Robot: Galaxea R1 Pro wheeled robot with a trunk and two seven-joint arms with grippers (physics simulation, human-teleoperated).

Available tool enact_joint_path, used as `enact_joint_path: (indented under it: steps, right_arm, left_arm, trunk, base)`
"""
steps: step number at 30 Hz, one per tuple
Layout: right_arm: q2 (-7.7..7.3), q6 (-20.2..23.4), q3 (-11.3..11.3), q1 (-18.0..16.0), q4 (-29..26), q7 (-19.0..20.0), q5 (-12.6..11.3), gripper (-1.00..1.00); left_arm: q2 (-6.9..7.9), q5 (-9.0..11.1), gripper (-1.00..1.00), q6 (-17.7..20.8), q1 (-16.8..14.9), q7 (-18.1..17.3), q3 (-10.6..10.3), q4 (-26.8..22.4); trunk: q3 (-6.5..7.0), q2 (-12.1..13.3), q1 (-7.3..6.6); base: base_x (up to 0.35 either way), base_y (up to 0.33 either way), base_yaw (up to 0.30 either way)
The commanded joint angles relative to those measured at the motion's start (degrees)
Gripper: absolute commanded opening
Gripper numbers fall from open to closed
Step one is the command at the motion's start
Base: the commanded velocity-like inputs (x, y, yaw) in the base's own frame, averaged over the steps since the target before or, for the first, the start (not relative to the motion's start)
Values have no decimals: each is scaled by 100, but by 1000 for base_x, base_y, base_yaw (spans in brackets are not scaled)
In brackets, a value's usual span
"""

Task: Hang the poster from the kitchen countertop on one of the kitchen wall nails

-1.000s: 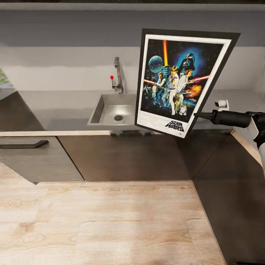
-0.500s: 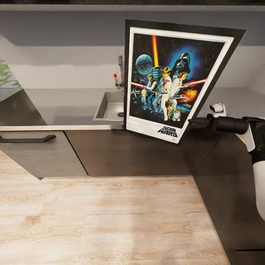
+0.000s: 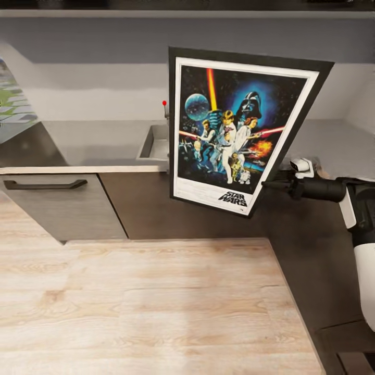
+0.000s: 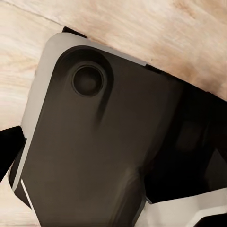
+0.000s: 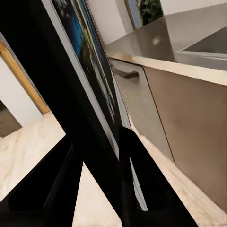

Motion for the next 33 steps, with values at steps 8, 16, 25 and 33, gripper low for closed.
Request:
enact_joint_path:
  steps: [8,16,25,33]
  right_arm:
    - [22,43,6,420,-2,14,-10,-100]
    - [317,-114,11,1150,142,-101,28,-100]
    - [903,-1887,19,2027,1641,-650,102,-100]
    - [915,-1923,20,2038,1692,-631,104,-100]
  left_arm:
    - [-3,-18,100,-10,0,-27,20,-3]
    - [7,-13,100,20,2,-41,-47,-743]
    - [79,-61,100,-16,-1,-1586,-50,-2375]
    - [84,-62,100,-16,1,-1599,-45,-2371]
  trunk:
    - [52,-3,-3]
    - [126,-3,-3]
    - [211,-3,-3]
    - [287,-3,-3]
  base:
    - [-262,0,0]
    - [-29,0,0]
    - [-1,0,0]
    - [0,0,0]
